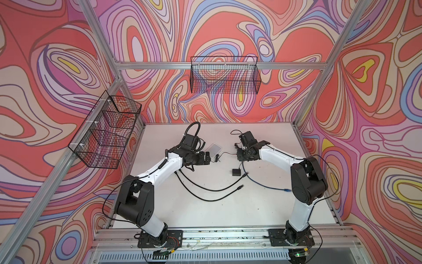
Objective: Insert the plug into the switch port
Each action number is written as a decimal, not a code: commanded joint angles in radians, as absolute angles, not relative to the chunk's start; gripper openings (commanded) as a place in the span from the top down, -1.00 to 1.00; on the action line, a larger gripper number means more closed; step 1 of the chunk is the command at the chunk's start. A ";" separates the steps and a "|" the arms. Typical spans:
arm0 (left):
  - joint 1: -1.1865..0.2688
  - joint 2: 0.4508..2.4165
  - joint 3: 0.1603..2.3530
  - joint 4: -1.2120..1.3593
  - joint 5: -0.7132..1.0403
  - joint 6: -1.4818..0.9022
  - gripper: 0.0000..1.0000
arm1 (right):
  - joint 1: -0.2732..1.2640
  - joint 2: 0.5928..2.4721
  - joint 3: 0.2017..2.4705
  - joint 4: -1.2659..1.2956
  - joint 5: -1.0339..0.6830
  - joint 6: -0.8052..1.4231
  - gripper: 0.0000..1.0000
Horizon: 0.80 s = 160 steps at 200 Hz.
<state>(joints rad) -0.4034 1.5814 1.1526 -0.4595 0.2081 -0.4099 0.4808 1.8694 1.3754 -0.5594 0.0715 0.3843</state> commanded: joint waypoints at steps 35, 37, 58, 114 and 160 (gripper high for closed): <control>-0.382 1.527 1.140 -0.457 0.192 -0.432 -0.93 | 0.605 2.008 1.492 -0.557 0.053 0.486 0.84; -0.382 1.524 1.139 -0.456 0.190 -0.433 -0.93 | 0.609 2.013 1.496 -0.560 0.054 0.488 0.83; -0.371 1.512 1.123 -0.451 0.193 -0.437 -0.93 | 0.636 2.053 1.539 -0.583 0.065 0.516 0.85; -0.355 1.519 1.116 -0.443 0.212 -0.440 -0.93 | 0.672 2.071 1.523 -0.618 0.094 0.578 0.82; -0.348 1.599 1.189 -0.464 0.212 -0.412 -0.93 | 0.674 2.051 1.462 -0.597 0.098 0.591 0.47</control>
<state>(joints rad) -0.3580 1.5482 1.1305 -0.4522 0.2111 -0.4305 0.6693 2.0632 1.4841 -0.5964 0.0757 0.5713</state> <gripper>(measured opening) 0.965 0.352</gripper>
